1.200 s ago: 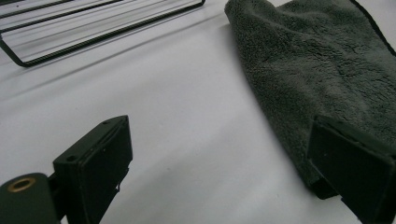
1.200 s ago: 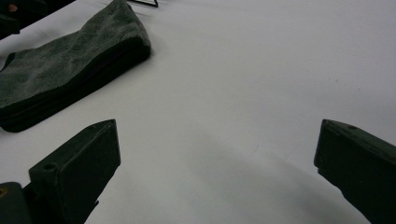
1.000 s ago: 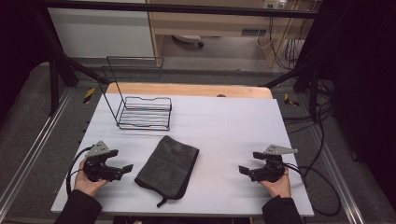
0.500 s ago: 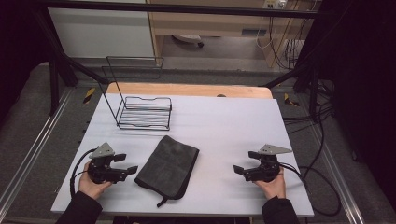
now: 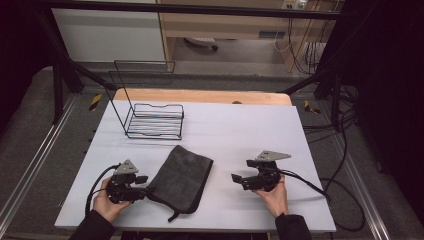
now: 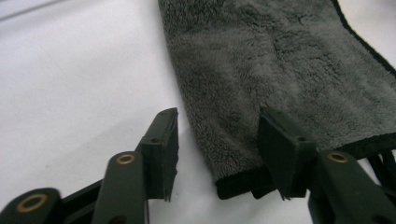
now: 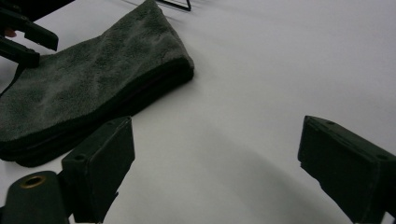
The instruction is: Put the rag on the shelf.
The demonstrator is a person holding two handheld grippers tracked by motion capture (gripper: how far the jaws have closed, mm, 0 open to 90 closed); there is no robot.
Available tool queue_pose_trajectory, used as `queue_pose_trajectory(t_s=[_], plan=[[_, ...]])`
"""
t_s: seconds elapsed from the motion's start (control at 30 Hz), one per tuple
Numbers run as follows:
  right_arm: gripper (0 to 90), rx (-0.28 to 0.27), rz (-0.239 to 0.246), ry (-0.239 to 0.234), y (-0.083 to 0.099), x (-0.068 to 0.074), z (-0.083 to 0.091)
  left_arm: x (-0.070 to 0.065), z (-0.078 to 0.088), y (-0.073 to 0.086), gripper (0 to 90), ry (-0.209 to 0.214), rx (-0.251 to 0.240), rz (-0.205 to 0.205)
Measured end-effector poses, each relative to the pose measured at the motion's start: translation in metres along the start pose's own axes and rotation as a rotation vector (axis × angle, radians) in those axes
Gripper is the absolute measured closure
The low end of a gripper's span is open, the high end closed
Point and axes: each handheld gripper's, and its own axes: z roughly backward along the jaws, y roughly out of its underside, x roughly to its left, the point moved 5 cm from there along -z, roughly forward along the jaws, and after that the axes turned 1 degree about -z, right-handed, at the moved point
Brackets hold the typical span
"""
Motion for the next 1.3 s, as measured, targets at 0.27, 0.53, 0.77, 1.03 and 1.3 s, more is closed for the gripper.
queue_pose_trajectory(t_s=[0.27, 0.53, 0.77, 1.03, 1.3], plan=[[26.8, 0.0, 0.04, 0.007, -0.017, 0.02, -0.029, -0.003, -0.005, 0.003, 60.1, 0.023, 0.02, 0.03], [44.0, 0.022, 0.048, 0.011, -0.029, 0.035, -0.069, -0.006, -0.007, 0.004, 67.1, 0.032, 0.027, 0.047], [60.9, 0.061, 0.016, 0.071, -0.028, 0.032, -0.092, -0.007, -0.007, 0.004, 72.0, 0.045, 0.038, 0.065], [77.0, 0.074, -0.013, 0.06, -0.03, 0.03, -0.094, -0.01, -0.006, 0.002, 78.5, 0.036, 0.042, 0.063], [81.5, 0.073, -0.016, 0.048, -0.039, 0.024, -0.097, -0.018, -0.004, 0.0, 80.7, 0.043, 0.029, 0.062]])
